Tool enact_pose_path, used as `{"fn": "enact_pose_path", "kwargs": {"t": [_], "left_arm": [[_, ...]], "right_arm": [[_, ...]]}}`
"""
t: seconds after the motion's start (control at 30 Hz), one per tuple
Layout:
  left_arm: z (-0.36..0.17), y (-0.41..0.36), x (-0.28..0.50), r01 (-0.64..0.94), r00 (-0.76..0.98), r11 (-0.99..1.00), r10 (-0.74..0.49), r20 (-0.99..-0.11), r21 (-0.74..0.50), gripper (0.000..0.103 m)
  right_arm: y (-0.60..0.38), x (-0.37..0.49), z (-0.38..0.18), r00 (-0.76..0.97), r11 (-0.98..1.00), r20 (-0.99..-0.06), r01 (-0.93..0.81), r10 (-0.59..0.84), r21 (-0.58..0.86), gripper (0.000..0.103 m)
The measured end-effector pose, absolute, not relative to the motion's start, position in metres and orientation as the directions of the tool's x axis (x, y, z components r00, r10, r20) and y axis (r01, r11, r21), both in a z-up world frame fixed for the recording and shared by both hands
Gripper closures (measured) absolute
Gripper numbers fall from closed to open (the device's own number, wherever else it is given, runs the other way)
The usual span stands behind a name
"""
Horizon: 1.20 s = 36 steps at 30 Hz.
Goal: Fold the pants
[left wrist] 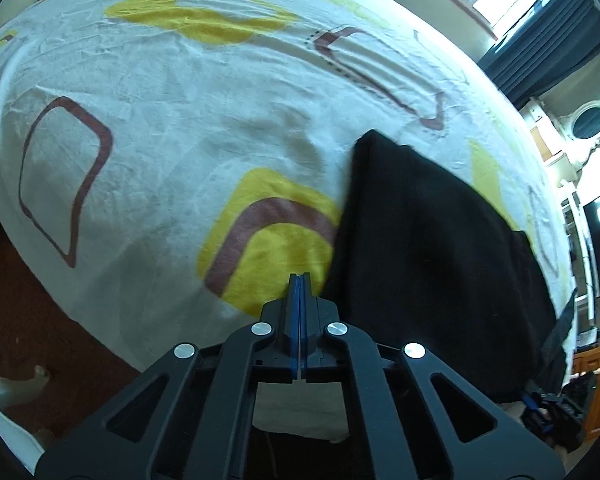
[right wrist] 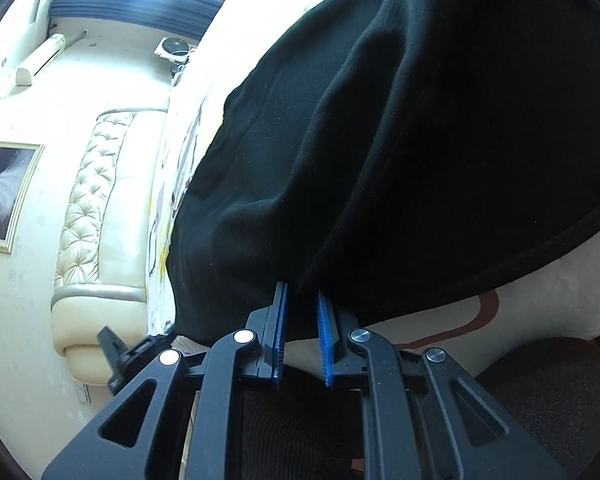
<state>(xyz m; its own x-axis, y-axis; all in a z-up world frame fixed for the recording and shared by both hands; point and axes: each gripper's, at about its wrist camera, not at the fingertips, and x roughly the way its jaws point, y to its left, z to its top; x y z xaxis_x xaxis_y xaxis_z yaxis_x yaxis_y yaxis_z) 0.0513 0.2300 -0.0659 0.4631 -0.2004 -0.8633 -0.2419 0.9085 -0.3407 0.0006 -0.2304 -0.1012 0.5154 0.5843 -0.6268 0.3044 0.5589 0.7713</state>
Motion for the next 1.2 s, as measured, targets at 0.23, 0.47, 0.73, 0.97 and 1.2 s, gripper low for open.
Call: {"fn": "enact_pose_path", "kwargs": {"t": [0.23,0.47,0.73,0.97,1.2], "left_arm": [[-0.038,0.237,0.036,-0.179,0.549,0.914,-0.214,-0.808,-0.364,0.076],[0.014,0.194,0.045,-0.062,0.653,0.916,-0.263,-0.71,-0.397,0.017],[0.002,0.113,0.066,-0.035,0.577,0.914,-0.311,-0.755,-0.404,0.014],[-0.016,0.065,0.073,-0.041,0.521,0.905,-0.343,-0.782,-0.424,0.014],[-0.02,0.026,0.07,0.036,0.501,0.901,-0.39,-0.773,-0.432,0.014]], "right_arm": [[-0.318,-0.011,-0.034,0.61,0.71,-0.693,0.286,0.383,0.644,0.046],[-0.521,-0.041,0.007,0.625,0.764,-0.772,0.551,-0.112,0.336,0.036],[-0.644,-0.057,-0.054,0.502,0.679,-0.855,0.673,-0.129,0.293,0.041],[-0.6,-0.023,-0.019,0.433,0.861,-0.847,0.505,-0.308,-0.055,0.09],[-0.661,-0.044,-0.045,0.41,0.796,-0.869,0.605,-0.277,0.032,0.044]]}}
